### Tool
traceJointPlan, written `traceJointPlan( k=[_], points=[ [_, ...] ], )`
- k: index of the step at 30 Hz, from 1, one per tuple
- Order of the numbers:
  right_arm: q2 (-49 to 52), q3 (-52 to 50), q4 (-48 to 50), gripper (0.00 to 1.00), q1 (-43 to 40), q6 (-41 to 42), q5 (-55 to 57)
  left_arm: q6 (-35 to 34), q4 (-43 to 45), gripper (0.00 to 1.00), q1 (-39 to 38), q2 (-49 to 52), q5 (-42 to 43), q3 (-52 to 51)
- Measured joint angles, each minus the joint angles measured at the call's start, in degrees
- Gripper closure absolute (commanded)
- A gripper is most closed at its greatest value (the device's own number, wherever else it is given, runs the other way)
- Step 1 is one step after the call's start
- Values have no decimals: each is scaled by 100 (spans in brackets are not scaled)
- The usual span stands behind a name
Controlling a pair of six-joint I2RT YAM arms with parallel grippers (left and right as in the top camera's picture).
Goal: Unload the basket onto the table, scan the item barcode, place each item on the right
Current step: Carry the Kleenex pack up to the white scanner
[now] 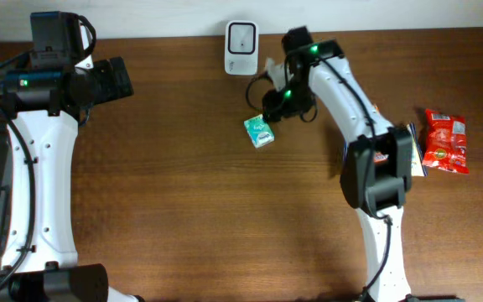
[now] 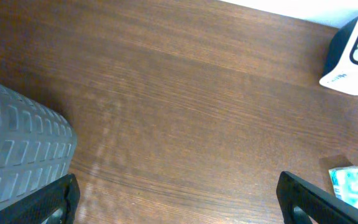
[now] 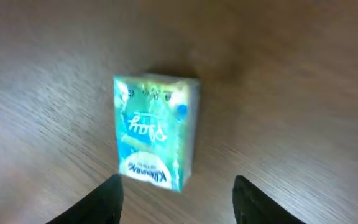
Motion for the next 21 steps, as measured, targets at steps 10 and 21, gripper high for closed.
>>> traceJointPlan(
  k=[10,21],
  points=[
    [391,-114,120,74,31,-254,-678,0,-2,1,2,0,-2,0],
    [564,-114,162,96,35,0,-831,0,0,1,2,0,-2,0]
  ],
)
